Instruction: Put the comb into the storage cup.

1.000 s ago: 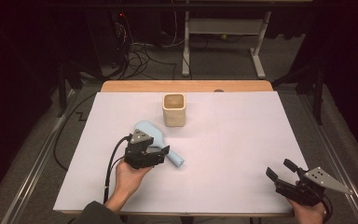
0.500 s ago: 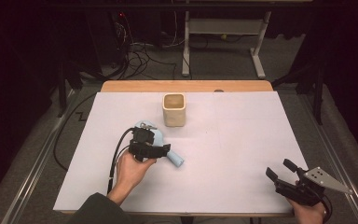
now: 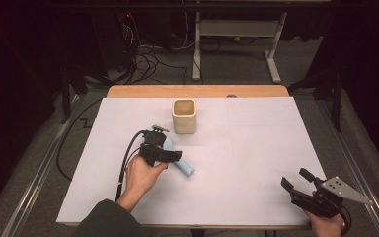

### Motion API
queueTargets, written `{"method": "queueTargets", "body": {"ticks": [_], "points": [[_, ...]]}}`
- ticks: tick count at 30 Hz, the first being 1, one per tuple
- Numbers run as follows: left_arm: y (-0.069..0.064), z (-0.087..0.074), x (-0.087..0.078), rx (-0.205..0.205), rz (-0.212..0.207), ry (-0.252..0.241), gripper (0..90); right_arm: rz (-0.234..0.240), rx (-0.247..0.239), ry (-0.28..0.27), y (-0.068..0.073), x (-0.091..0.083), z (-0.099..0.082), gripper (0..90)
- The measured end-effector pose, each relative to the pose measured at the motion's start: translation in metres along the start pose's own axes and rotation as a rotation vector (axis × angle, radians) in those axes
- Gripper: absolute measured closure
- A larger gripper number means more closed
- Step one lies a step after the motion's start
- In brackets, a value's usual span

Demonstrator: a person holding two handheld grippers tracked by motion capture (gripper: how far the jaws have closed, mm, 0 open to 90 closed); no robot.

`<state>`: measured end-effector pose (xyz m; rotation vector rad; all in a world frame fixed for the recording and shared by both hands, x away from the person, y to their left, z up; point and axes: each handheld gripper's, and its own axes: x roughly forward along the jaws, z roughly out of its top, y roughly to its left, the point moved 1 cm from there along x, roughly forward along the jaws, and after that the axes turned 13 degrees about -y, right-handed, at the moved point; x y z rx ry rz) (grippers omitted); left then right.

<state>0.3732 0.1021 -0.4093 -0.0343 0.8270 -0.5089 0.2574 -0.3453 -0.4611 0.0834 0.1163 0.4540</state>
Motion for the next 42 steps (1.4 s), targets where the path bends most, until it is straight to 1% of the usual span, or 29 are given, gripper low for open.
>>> {"method": "queueTargets", "body": {"ticks": [2,4,5,6,9,11,12,13,16,17,18,21,24,26,28,30,32,34,35,37,39,42], "points": [[-0.001,0.000,0.002,0.003,0.007,0.003,27.3,0.001,-0.001,0.002,0.000,0.000,0.000,22.1],[-0.002,0.000,0.003,-0.001,0.001,0.000,27.3,0.001,-0.003,0.001,0.000,0.000,0.000,22.2],[-0.004,0.001,0.004,0.004,-0.009,-0.002,28.3,0.001,-0.001,0.001,0.000,0.000,0.000,22.2],[-0.004,0.001,0.004,0.004,-0.009,-0.002,28.8,0.001,-0.001,0.001,0.000,0.000,0.000,22.2],[-0.008,0.002,0.009,0.019,-0.015,0.007,30.3,0.002,-0.002,0.001,0.000,0.000,0.000,22.2],[-0.011,0.003,0.014,0.034,-0.010,0.023,32.3,0.002,-0.002,0.002,0.000,0.000,0.000,22.1],[-0.014,0.005,0.017,0.043,-0.014,0.035,33.8,0.002,-0.001,0.001,0.000,0.000,0.000,22.2],[-0.014,0.005,0.017,0.043,-0.014,0.035,34.8,0.002,-0.001,0.001,0.000,0.000,0.000,22.2],[-0.020,0.008,0.022,0.063,-0.017,0.046,37.9,0.003,0.000,0.000,0.000,0.000,0.000,22.2],[-0.023,0.010,0.026,0.077,-0.017,0.055,38.9,0.003,0.000,0.001,0.000,0.000,0.000,22.2],[-0.023,0.010,0.026,0.077,-0.017,0.055,39.8,0.003,0.000,0.002,0.000,0.000,0.000,22.2],[-0.028,0.013,0.031,0.096,-0.019,0.077,42.3,0.004,-0.001,0.000,0.000,0.000,0.000,22.3],[-0.033,0.014,0.035,0.103,-0.022,0.080,47.1,0.006,0.002,0.000,0.000,0.000,0.000,22.3],[-0.035,0.014,0.038,0.116,-0.013,0.078,49.7,0.006,0.003,-0.003,0.000,0.000,0.000,22.3],[-0.037,0.013,0.042,0.127,-0.015,0.097,51.6,0.008,-0.001,-0.003,0.000,0.000,0.000,22.3],[-0.038,0.010,0.049,0.145,-0.008,0.127,54.4,0.009,0.001,-0.002,0.000,0.000,0.000,22.3],[-0.039,0.008,0.052,0.157,-0.017,0.138,56.7,0.009,0.001,-0.003,0.000,0.000,0.000,22.3],[-0.039,0.008,0.053,0.155,-0.024,0.142,58.0,0.008,0.004,-0.002,0.000,0.000,0.000,22.3],[-0.040,0.007,0.054,0.162,-0.025,0.150,58.6,0.009,0.003,-0.001,0.000,0.000,0.000,22.4],[-0.041,0.007,0.056,0.156,-0.028,0.157,60.5,0.008,0.004,0.000,0.000,0.000,0.000,22.4],[-0.041,0.006,0.058,0.165,-0.030,0.169,61.3,0.008,0.004,0.000,0.000,0.000,0.000,22.4],[-0.040,0.005,0.059,0.168,-0.032,0.178,63.5,0.006,0.004,0.000,0.000,0.000,0.000,22.4]]}}
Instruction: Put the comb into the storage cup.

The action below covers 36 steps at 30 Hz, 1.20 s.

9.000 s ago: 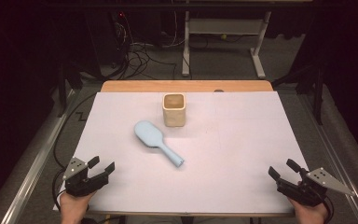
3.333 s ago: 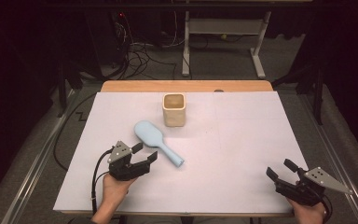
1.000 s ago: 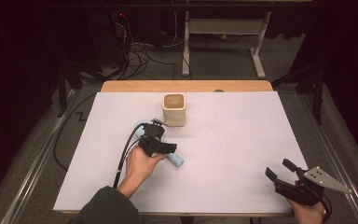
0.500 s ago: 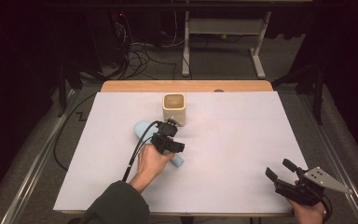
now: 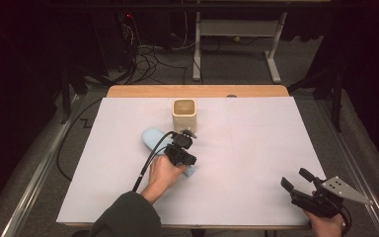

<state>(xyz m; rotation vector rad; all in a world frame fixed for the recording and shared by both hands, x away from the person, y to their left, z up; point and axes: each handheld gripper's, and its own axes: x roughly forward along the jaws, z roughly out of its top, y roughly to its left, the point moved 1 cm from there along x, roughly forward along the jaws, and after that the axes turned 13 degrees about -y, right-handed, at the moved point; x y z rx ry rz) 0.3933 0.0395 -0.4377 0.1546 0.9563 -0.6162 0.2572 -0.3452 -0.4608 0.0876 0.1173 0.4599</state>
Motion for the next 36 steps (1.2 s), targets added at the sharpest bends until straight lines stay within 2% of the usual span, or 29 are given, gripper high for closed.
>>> {"method": "queueTargets", "body": {"ticks": [12,16,22,25,31,36], "points": [[0.004,-0.001,0.002,0.014,0.001,0.025,73.6,-0.002,-0.008,-0.003,0.000,0.000,0.000,23.1],[0.005,-0.004,0.000,0.026,0.016,0.041,77.1,0.000,-0.012,-0.005,0.000,-0.001,0.000,23.2],[0.013,-0.011,-0.005,0.012,0.020,0.048,78.8,-0.004,-0.009,-0.002,0.000,-0.001,0.000,23.2],[0.016,-0.014,-0.007,0.018,0.036,0.050,79.2,-0.003,-0.012,-0.003,0.001,-0.001,0.000,23.3],[0.020,-0.020,-0.012,0.009,0.041,0.044,81.4,-0.006,-0.013,-0.003,0.001,-0.001,0.000,23.3],[0.023,-0.024,-0.015,0.018,0.043,0.049,83.7,-0.006,-0.016,-0.001,0.001,-0.001,0.000,23.4]]}}
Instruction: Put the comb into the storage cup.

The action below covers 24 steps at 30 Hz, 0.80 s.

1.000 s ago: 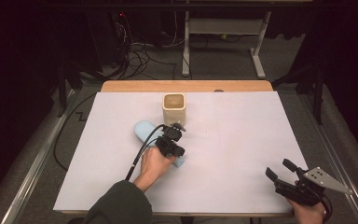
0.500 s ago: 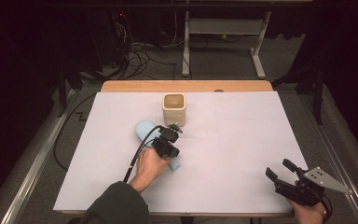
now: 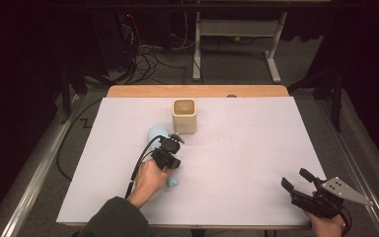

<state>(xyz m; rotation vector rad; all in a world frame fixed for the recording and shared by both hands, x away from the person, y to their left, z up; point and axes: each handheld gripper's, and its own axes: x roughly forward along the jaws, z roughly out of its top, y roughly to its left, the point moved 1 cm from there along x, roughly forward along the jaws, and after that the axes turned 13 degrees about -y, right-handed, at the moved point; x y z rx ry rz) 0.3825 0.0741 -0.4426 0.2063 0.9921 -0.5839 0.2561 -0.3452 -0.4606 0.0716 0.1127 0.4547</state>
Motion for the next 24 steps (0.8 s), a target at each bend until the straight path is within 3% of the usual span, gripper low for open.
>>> {"method": "queueTargets", "body": {"ticks": [5,24], "points": [[0.006,-0.002,-0.004,-0.006,-0.015,-0.008,85.4,0.005,0.001,-0.007,0.000,0.000,0.001,23.4],[0.020,-0.020,-0.017,0.008,0.022,0.004,87.5,0.016,0.006,-0.010,0.001,-0.001,0.001,23.2]]}}
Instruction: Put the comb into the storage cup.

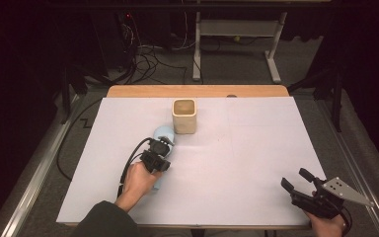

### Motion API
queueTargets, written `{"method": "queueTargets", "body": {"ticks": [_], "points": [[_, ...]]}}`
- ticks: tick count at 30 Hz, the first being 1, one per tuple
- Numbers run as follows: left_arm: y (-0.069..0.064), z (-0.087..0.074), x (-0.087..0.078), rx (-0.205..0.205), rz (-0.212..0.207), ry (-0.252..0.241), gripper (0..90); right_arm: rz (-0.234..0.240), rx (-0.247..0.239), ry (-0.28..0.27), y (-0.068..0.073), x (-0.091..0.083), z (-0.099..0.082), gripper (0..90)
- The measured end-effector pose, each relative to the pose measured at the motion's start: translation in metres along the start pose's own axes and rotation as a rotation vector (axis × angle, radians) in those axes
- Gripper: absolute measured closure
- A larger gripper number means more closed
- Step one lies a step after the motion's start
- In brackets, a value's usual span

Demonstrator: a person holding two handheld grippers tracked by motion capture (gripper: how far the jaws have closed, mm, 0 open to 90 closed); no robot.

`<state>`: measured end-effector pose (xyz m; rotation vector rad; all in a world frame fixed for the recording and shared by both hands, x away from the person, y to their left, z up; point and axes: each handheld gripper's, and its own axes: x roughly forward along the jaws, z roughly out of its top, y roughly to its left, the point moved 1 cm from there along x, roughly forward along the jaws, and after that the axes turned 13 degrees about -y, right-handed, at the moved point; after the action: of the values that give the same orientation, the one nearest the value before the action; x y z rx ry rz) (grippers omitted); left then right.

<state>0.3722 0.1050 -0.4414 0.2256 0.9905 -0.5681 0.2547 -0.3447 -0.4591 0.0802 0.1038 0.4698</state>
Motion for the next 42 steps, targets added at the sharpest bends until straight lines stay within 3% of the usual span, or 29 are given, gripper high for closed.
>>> {"method": "queueTargets", "body": {"ticks": [10,20,26,32,35,42], "points": [[0.008,-0.009,-0.008,-0.017,0.014,-0.009,87.7,0.000,-0.003,0.002,0.000,0.000,0.000,23.2],[0.015,-0.015,-0.014,0.003,0.024,-0.006,87.6,0.001,-0.002,0.003,0.000,0.001,0.000,23.1],[0.017,-0.016,-0.023,-0.007,-0.005,-0.055,84.9,0.002,-0.002,0.002,0.000,0.001,0.000,23.1],[0.020,-0.014,-0.033,-0.014,-0.004,-0.095,73.4,0.002,-0.004,0.002,0.000,0.001,0.000,23.1],[0.024,-0.013,-0.036,-0.027,0.005,-0.101,62.5,0.004,-0.005,0.004,0.000,0.001,0.000,23.1],[0.032,-0.012,-0.031,-0.057,0.024,-0.076,47.9,0.005,-0.004,0.006,0.000,0.002,0.000,23.1]]}}
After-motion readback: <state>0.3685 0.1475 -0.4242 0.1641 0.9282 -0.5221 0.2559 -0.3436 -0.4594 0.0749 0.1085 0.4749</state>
